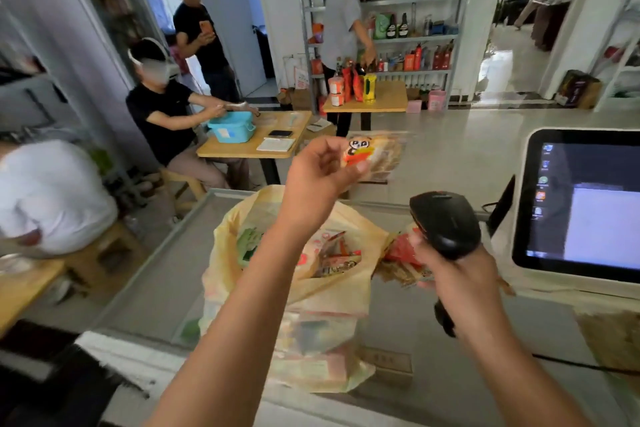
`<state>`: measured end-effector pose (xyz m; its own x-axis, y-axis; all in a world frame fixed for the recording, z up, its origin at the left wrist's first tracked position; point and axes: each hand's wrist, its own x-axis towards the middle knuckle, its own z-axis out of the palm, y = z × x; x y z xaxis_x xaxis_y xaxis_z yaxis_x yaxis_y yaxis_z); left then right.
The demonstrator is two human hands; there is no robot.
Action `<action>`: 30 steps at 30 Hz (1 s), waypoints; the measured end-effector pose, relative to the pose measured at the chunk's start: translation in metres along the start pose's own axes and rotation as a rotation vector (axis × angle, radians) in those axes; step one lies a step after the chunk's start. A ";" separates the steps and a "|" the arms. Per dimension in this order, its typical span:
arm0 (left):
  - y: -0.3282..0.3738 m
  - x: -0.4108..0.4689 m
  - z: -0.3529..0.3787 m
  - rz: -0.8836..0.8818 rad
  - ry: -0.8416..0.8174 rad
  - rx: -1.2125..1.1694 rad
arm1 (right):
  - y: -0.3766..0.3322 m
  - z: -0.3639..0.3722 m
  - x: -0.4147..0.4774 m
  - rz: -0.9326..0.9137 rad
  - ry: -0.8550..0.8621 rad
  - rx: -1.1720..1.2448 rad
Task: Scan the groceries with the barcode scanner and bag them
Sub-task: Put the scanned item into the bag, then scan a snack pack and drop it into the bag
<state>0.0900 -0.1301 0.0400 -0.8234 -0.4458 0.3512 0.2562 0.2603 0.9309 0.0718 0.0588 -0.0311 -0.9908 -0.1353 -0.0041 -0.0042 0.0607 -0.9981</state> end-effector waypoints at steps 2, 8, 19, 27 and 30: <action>-0.019 -0.008 -0.035 0.006 0.013 0.142 | -0.004 0.019 0.006 -0.002 -0.051 0.001; -0.084 -0.041 -0.083 0.044 -0.345 0.766 | -0.006 0.051 0.012 0.073 -0.167 -0.051; -0.124 -0.045 -0.047 -0.066 -0.806 1.202 | -0.012 0.046 0.025 0.104 -0.072 0.010; -0.111 -0.045 -0.078 -0.292 -0.949 1.124 | -0.012 0.047 0.023 0.093 -0.120 0.007; -0.097 -0.038 -0.074 -0.386 -0.848 0.940 | -0.010 0.043 0.019 0.093 -0.148 -0.011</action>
<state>0.1342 -0.2014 -0.0562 -0.9111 -0.0433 -0.4099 -0.2274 0.8822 0.4124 0.0587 0.0129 -0.0241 -0.9562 -0.2727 -0.1066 0.0848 0.0904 -0.9923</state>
